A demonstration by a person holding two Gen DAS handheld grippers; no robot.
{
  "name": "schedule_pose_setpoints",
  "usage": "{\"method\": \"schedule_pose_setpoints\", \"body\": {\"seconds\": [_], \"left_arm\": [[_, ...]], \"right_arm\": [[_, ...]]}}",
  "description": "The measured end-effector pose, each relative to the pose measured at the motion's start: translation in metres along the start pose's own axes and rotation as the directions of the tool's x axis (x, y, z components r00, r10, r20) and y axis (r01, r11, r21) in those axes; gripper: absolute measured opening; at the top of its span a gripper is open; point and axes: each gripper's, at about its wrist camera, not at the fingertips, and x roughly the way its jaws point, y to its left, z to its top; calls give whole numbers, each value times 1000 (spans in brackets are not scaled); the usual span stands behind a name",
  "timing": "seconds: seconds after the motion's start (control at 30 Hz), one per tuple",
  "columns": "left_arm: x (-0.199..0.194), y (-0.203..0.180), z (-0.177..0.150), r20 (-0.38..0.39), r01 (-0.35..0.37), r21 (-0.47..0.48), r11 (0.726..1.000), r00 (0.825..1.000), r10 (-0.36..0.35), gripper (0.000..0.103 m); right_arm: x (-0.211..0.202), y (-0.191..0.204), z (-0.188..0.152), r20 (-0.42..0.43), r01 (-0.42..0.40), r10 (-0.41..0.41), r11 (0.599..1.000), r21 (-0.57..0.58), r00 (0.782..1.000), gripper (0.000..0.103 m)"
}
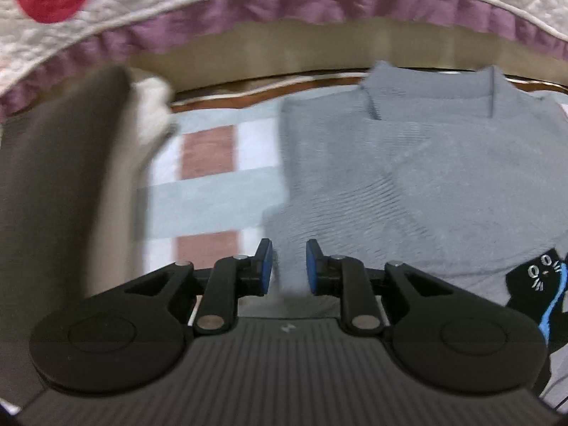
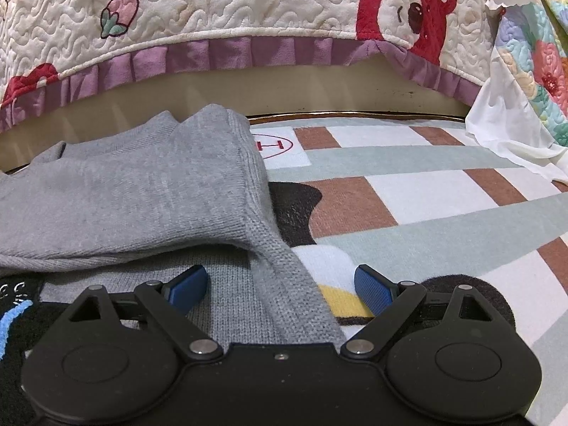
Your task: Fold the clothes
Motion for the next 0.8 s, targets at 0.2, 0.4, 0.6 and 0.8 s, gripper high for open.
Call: {"method": "schedule_pose_setpoints", "body": {"seconds": [0.2,0.4,0.6,0.8], "left_arm": [[-34,-2,-18,32,33,-45,998,999,-32,42],[-8,-17,-37,53,68,-49,996,996,-65,44],[20,-19,-43,22,82,-99,992,997,-80,44],[26,-21,-51,5,59,-75,995,998,-59,47]], "right_arm": [[-10,1,1,-18,-23,23,1000,17,1000,91],[-91,-2,5,192,-181,154,974,137,969,73],[-19,12,83,115,-123,124,992,-18,986,72],[85,25,133,-131,-168,160,985,-49,978,75]]}}
